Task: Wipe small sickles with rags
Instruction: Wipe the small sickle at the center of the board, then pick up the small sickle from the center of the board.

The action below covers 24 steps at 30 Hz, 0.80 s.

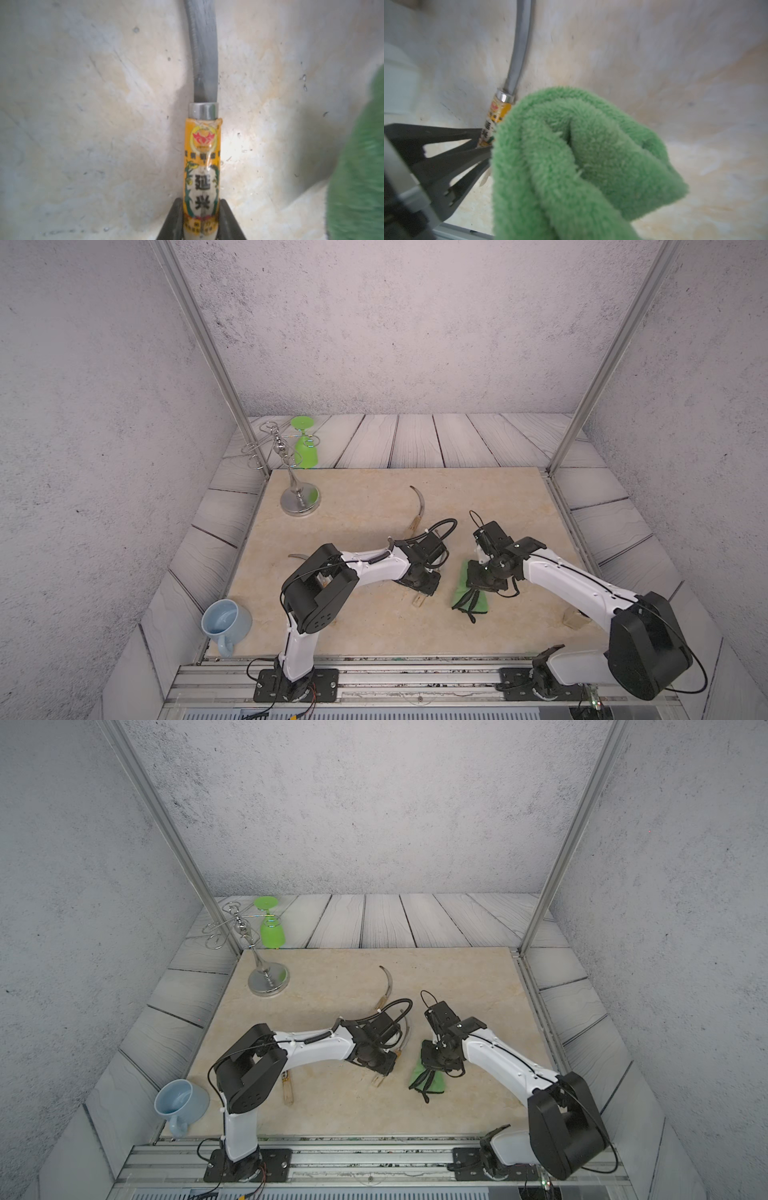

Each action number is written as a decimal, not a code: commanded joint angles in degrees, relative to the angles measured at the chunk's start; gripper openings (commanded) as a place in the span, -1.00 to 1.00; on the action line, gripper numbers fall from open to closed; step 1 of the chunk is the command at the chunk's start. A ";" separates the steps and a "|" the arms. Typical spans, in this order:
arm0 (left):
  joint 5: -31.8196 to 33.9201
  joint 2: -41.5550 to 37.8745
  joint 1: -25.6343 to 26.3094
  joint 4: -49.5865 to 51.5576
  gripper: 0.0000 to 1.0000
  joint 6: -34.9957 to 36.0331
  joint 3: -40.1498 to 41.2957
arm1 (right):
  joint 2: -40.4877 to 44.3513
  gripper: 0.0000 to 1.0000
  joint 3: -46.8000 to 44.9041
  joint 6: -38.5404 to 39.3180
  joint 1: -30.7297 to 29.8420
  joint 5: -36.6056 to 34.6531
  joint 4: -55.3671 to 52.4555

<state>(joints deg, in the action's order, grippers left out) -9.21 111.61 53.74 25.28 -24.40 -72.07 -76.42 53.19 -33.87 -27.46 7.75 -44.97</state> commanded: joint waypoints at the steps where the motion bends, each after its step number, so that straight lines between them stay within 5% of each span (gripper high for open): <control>1: 1.56 1.20 0.23 1.59 -0.95 0.82 -1.68 | 3.62 -0.41 3.94 3.02 1.69 -5.28 -7.45; 8: 1.87 3.83 0.25 4.55 -0.43 1.09 -4.59 | 4.00 -0.41 4.22 6.91 6.33 -2.90 -6.63; 17: 3.66 8.45 0.28 9.07 -0.17 1.95 -10.49 | 6.80 -0.41 1.87 9.73 10.28 0.36 -5.48; 24: 5.13 11.85 0.16 12.38 -0.17 2.79 -15.61 | 8.96 -0.40 0.12 11.38 12.99 2.78 -5.13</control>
<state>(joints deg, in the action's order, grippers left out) -5.89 120.40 53.87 33.65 -22.72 -86.28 -69.80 53.89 -24.21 -15.20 8.73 -49.82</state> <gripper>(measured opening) 0.416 0.299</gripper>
